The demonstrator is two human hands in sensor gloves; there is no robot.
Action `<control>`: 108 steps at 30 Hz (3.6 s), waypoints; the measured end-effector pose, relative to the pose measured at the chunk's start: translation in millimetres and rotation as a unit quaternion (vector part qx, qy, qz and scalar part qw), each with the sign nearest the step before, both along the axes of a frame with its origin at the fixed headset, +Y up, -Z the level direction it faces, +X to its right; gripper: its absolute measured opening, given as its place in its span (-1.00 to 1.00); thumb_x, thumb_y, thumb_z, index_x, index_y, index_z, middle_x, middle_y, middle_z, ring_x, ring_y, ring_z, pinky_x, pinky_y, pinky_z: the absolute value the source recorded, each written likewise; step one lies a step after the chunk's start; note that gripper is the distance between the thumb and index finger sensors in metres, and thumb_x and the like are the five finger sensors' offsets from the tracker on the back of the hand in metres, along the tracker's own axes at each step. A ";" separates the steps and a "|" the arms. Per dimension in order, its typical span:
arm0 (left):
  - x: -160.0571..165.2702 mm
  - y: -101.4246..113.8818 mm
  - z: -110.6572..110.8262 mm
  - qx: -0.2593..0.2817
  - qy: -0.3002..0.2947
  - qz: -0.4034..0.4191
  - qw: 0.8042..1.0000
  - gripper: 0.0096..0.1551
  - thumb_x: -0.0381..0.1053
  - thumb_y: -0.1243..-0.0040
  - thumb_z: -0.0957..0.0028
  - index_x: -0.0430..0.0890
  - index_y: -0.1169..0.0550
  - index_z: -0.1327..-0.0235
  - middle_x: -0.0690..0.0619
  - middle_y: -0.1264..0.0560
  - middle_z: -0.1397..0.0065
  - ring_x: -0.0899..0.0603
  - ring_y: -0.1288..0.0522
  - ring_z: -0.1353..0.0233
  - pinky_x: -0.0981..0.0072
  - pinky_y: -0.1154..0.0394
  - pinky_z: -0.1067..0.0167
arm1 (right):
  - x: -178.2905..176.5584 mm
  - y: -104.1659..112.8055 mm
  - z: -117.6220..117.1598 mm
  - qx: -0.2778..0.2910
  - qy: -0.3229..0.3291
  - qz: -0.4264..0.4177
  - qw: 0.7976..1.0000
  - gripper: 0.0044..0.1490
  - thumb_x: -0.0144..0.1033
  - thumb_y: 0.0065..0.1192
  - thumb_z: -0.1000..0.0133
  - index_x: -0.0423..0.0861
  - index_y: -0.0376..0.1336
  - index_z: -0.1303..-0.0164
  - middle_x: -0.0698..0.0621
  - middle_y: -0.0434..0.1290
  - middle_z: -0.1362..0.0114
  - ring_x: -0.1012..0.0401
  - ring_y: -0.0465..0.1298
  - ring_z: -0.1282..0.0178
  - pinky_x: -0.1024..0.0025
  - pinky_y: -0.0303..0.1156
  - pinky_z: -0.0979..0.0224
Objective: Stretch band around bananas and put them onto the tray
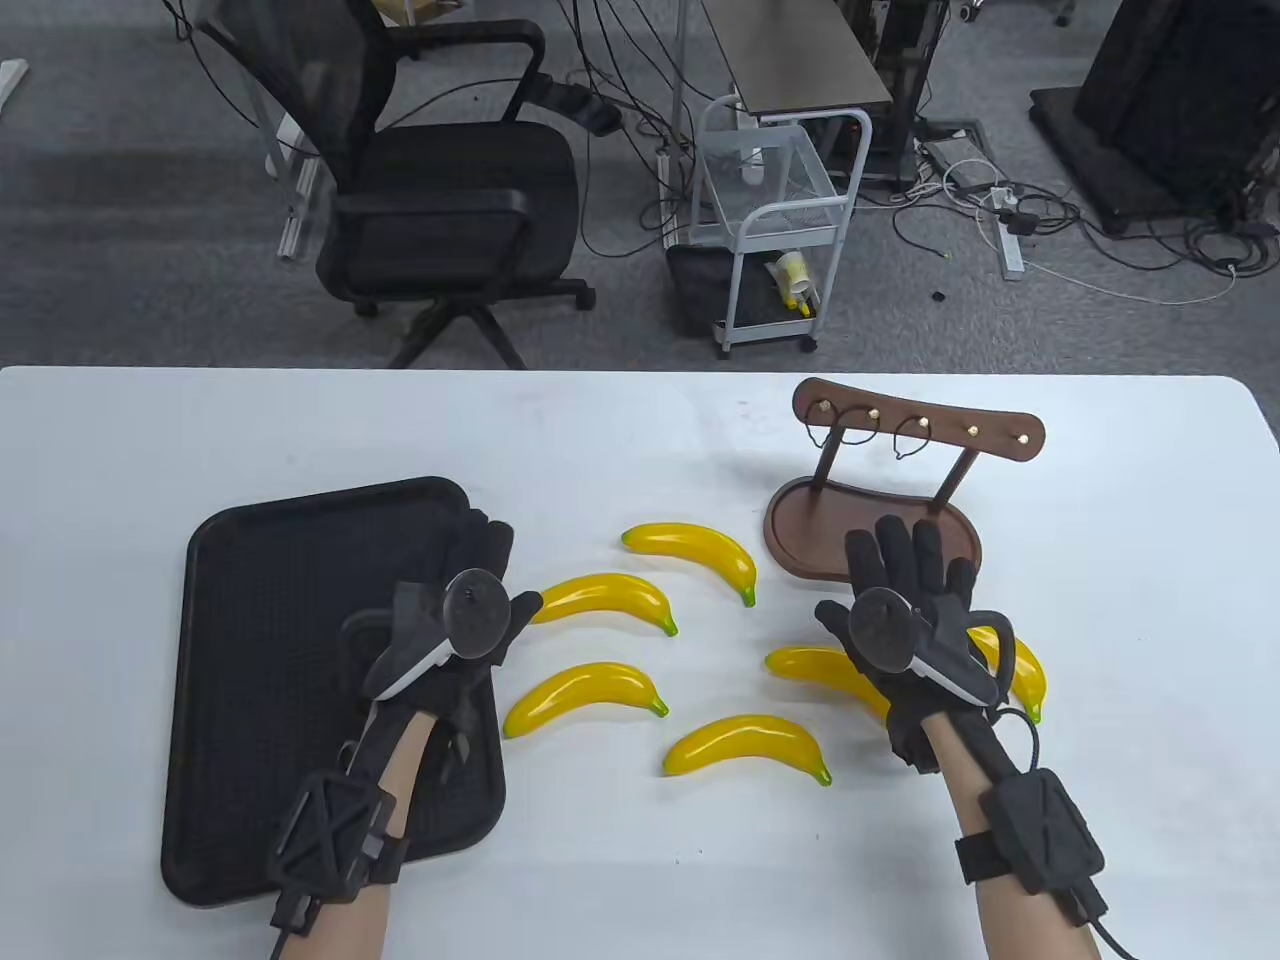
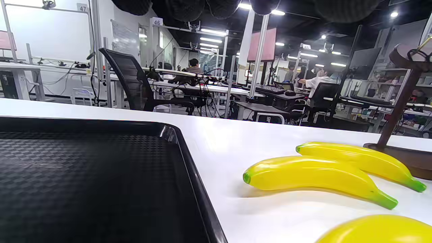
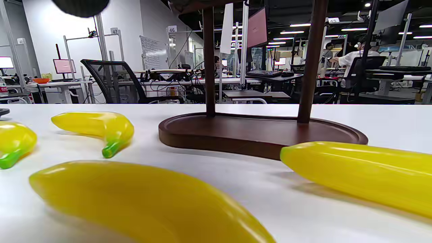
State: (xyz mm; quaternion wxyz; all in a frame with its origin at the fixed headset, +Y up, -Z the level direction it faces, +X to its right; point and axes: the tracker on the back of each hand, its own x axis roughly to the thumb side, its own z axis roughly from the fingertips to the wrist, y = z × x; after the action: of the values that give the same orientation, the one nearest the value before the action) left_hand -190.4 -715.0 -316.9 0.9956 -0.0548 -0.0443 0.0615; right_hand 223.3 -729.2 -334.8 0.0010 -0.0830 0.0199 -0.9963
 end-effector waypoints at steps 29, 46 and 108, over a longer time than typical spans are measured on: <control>0.5 0.3 0.2 -0.004 -0.001 -0.003 1.000 -0.13 0.41 0.27 -0.19 0.17 0.11 -0.72 0.01 0.21 -0.89 -0.32 0.14 -0.86 -0.39 0.08 -0.63 | 2.1 2.5 -0.3 -0.002 -0.002 -0.005 1.000 0.01 0.22 -0.24 -0.26 -0.11 -0.31 -0.76 -0.29 -0.31 -0.79 -0.32 -0.34 -0.70 -0.52 -0.14 -0.48; 1.9 3.6 1.2 -0.009 -0.011 0.020 1.000 -0.14 0.41 0.26 -0.19 0.17 0.08 -0.72 0.01 0.18 -0.89 -0.33 0.12 -0.86 -0.40 0.07 -0.62 | 8.0 4.1 -2.1 0.030 -0.017 -0.042 0.999 -0.04 0.20 -0.18 -0.24 -0.10 -0.16 -0.74 -0.24 -0.10 -0.79 -0.29 -0.10 -0.73 -0.41 0.04 -0.51; 19.4 -16.8 -0.3 -0.130 -0.122 0.334 0.926 -0.10 0.37 0.05 -0.26 0.05 0.02 -0.73 0.00 0.03 -0.87 -0.25 -0.06 -0.82 -0.07 -0.01 -0.71 | 73.0 -35.6 -106.2 -0.023 -0.273 -0.721 0.636 -0.44 -0.10 0.24 -0.21 -0.06 0.28 -0.37 -0.08 0.48 -0.37 0.04 0.56 -0.24 0.08 0.49 -0.24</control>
State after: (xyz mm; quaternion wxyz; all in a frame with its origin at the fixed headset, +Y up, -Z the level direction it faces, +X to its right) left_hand -171.0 -731.8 -317.1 0.8885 -0.1729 -0.1724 0.3886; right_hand 296.4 -764.8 -441.0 -0.7143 0.2335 0.0498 -0.6579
